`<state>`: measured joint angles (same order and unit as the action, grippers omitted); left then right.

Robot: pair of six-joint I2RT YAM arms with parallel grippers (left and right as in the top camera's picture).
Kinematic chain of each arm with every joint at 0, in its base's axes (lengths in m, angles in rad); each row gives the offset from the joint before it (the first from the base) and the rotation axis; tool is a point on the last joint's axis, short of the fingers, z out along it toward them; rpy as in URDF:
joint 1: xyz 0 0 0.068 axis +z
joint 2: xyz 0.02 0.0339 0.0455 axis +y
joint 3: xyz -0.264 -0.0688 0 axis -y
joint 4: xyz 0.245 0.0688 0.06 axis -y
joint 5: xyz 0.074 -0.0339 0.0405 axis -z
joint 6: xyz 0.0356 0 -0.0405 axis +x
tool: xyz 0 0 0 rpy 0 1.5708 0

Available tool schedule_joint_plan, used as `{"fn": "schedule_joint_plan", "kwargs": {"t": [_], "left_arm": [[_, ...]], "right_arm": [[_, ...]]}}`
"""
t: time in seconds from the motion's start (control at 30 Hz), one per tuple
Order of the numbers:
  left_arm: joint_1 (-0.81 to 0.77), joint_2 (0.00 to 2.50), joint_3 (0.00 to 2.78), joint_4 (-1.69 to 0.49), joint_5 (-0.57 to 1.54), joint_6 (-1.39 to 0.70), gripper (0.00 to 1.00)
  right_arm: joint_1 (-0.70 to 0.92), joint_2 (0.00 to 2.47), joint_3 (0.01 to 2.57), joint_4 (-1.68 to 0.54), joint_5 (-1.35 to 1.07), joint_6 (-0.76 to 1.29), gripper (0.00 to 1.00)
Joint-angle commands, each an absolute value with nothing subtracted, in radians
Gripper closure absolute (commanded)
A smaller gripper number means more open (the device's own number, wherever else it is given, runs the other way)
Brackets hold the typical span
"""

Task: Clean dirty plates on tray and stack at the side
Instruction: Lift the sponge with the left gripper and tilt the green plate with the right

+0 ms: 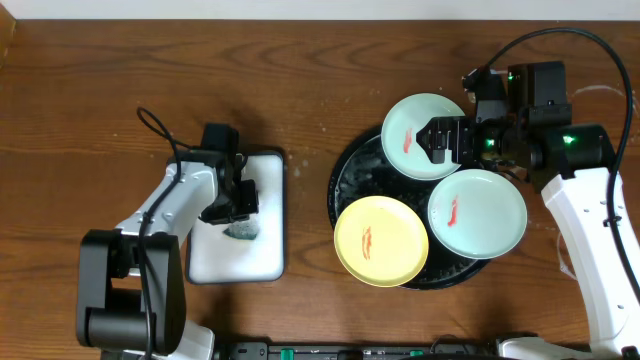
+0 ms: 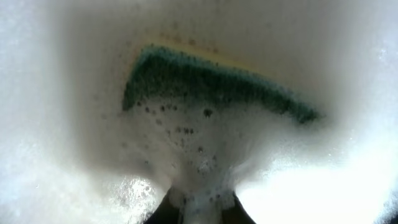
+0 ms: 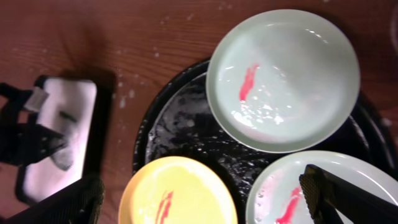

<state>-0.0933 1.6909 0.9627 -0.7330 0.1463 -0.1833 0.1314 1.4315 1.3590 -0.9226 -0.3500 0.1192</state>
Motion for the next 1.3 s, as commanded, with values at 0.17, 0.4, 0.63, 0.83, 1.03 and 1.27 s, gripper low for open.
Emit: {"fn": "schedule_joint_plan", "kwargs": {"t": [0.17, 0.4, 0.63, 0.83, 1.03, 1.27], "left_arm": [[-0.091, 1.709, 1.234, -0.963, 0.104, -0.185, 0.93], [-0.091, 1.699, 1.416, -1.088, 0.105, -0.184, 0.93], [-0.091, 1.66, 1.433, -1.096, 0.182, -0.184, 0.93], [-0.091, 1.654, 1.433, -1.095, 0.252, -0.184, 0.93], [-0.091, 1.653, 1.433, -1.094, 0.252, -0.183, 0.93], [-0.091, 1.653, 1.433, -1.087, 0.311, -0.183, 0.92]], "right_arm": [[0.134, 1.509, 1.382, -0.882, -0.101, 0.103, 0.1], [0.033, 1.691, 1.384, -0.836, -0.167, 0.113, 0.11], [-0.095, 1.842, 1.384, -0.677, -0.351, 0.049, 0.28], [-0.086, 1.981, 1.384, -0.651, -0.316, 0.051, 0.54], [-0.052, 2.044, 1.384, -0.646, -0.315, 0.051, 0.77], [0.024, 2.046, 1.384, -0.677, -0.319, 0.069, 0.99]]}}
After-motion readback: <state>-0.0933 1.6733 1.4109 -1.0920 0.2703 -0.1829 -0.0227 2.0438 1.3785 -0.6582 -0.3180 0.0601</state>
